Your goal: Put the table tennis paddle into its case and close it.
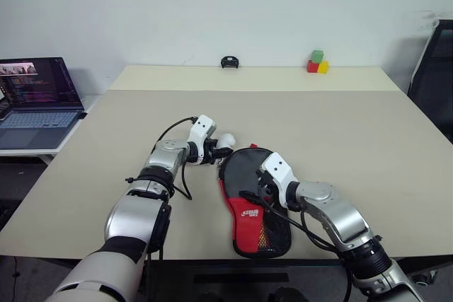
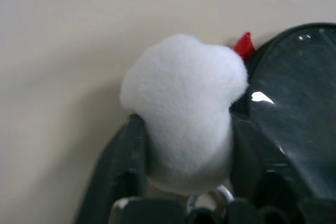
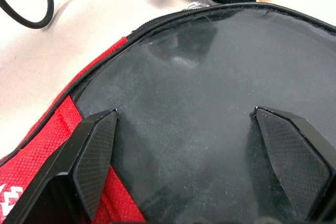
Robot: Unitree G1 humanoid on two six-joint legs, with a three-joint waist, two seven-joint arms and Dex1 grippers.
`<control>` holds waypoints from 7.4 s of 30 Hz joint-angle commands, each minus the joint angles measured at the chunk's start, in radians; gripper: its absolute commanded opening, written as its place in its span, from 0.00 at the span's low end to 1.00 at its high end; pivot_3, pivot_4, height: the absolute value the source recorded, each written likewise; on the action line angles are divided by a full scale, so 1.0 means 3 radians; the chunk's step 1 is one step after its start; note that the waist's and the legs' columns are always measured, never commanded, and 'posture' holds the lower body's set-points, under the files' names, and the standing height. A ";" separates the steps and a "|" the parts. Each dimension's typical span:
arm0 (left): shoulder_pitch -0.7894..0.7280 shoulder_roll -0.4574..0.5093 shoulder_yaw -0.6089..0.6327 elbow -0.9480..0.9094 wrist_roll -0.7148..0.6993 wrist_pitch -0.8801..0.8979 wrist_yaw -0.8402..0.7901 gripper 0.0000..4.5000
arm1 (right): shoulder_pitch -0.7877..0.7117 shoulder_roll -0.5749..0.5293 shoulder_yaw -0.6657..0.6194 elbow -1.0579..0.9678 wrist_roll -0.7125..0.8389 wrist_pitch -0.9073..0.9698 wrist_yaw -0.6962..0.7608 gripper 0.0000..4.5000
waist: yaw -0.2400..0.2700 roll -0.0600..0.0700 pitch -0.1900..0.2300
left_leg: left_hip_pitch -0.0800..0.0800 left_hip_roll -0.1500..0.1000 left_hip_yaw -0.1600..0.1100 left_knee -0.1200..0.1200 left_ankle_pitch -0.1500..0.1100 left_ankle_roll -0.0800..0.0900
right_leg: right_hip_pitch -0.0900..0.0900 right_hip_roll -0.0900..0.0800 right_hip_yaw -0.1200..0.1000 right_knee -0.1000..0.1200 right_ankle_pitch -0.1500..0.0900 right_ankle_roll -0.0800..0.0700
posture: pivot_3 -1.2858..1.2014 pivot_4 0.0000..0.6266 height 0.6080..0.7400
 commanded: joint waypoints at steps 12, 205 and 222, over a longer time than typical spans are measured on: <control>-0.0353 -0.0166 0.0034 0.0113 0.0122 -0.0163 0.0395 0.99 | 0.0165 -0.0074 0.0171 0.0297 -0.0097 0.0187 0.0007 1.00 | 0.0017 -0.0007 -0.0004 | 0.0001 0.0000 -0.0001 -0.0001 0.0000 0.0000 | 0.0002 0.0000 -0.0002 -0.0003 0.0000 0.0000 | 0.52 0.24 1.00; 0.0816 -0.0396 -0.0773 -0.1123 0.0149 -0.0933 -0.0770 1.00 | -0.0083 -0.0904 -0.1686 -0.1092 0.1387 0.0913 -0.0307 1.00 | 0.0042 0.0021 -0.0009 | -0.0051 -0.0008 -0.0065 0.0000 0.0008 -0.0006 | 0.0002 -0.0009 -0.0073 -0.0024 -0.0014 0.0003 | 0.52 0.24 1.00; 0.0828 -0.0426 -0.0791 -0.0971 0.0196 -0.1101 -0.0754 1.00 | -0.1694 -0.0001 -0.1495 0.2168 0.0775 -0.0252 -0.0625 1.00 | 0.0029 0.0026 -0.0012 | -0.0010 -0.0007 -0.0054 -0.0004 0.0010 -0.0004 | 0.0031 -0.0010 -0.0068 -0.0021 -0.0012 0.0001 | 0.52 0.24 1.00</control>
